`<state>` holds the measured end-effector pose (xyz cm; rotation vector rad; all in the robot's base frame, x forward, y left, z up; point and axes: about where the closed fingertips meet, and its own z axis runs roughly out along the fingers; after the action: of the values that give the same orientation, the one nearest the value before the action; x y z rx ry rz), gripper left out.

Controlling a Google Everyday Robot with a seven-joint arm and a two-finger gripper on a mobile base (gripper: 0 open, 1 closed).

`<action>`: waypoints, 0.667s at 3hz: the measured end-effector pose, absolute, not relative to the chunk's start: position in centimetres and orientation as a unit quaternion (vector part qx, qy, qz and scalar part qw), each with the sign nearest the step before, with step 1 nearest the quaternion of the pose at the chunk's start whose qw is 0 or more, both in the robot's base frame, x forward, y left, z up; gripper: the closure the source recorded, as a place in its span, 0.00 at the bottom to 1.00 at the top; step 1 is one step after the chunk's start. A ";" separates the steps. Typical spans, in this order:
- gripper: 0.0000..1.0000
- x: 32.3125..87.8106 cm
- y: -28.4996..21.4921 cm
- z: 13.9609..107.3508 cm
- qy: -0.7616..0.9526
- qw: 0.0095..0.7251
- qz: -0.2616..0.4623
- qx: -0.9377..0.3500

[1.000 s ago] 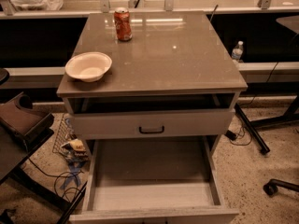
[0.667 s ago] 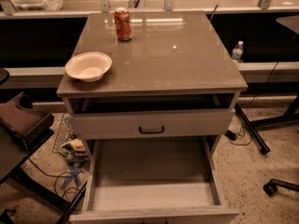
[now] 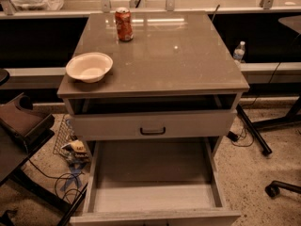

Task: Close middle drawer

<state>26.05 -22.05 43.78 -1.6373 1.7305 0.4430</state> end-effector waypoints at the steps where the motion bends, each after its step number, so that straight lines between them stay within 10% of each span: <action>1: 1.00 26.1 -22.1 43.8 0.669 0.352 0.171 -0.633; 2: 1.00 27.4 -20.1 42.0 0.659 0.357 0.185 -0.636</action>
Offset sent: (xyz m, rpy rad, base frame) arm 0.0375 0.0485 -0.0458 0.0665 0.0014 0.0579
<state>27.43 -20.12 42.02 -1.6405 1.7010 0.4765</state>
